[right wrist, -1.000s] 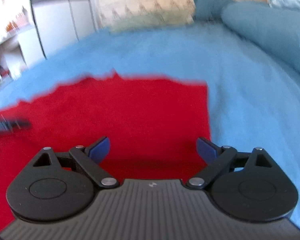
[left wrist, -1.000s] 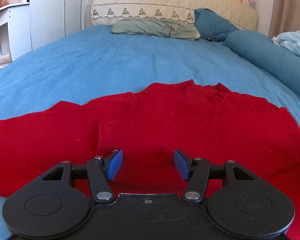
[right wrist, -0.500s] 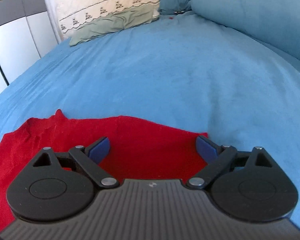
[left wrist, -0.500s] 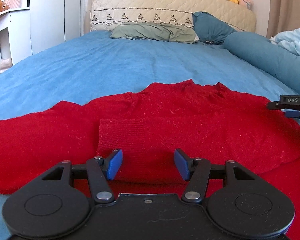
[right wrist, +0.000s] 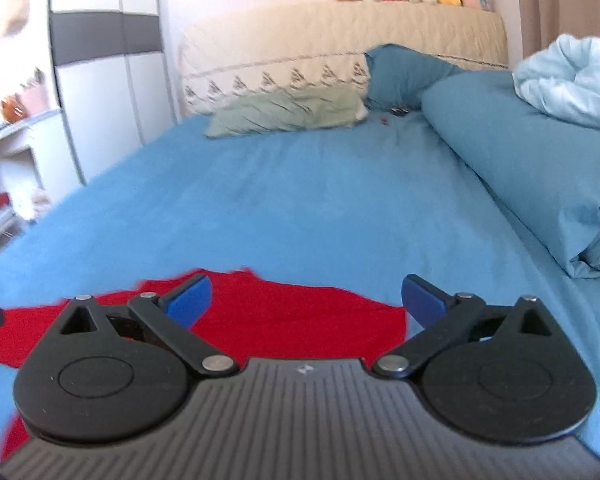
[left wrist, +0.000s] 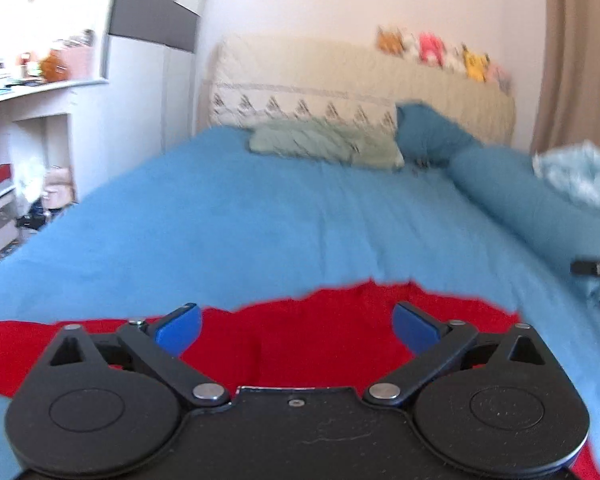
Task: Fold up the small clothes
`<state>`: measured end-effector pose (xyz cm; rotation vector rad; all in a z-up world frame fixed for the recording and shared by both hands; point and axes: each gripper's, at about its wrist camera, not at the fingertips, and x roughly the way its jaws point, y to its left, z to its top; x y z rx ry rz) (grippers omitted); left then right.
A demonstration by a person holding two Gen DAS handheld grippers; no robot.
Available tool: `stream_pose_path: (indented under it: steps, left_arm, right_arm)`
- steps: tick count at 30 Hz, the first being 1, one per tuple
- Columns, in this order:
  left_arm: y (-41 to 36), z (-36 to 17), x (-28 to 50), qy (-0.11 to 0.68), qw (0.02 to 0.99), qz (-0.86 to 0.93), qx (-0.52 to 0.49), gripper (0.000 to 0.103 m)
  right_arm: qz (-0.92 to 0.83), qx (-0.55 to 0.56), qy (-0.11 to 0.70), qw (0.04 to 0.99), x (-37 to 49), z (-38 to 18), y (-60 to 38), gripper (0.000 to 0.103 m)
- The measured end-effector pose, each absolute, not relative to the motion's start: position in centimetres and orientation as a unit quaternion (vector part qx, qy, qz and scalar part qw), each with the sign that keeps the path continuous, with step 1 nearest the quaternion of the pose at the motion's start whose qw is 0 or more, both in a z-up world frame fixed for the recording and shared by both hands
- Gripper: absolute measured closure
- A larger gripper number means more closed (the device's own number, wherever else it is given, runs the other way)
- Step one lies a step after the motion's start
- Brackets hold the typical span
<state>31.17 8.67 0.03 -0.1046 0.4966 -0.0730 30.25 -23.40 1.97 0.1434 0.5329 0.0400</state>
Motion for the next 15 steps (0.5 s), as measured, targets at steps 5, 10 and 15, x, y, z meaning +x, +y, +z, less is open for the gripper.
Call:
stream_pose_path:
  steps: [5,10,15]
  left_arm:
    - [14.4,3.3,27.7,0.234,0.967,-0.008,-0.103,0.000]
    - [21.4,3.5,25.4,0.238,0.958,0.052,-0.151,0.000]
    - [29.1,0.5,23.8,0.251,0.942,0.112,-0.194,0.002]
  right_arm:
    - [0.045,0.073,0.270,0.959,25.9,5.2,-17.4,0.000]
    - [0.094,0.062,0.290,0.950,25.3,4.9,-9.3,0.000]
    - [0.133,0.072,0.316,0.937,25.5,2.6,-2.6,0.000]
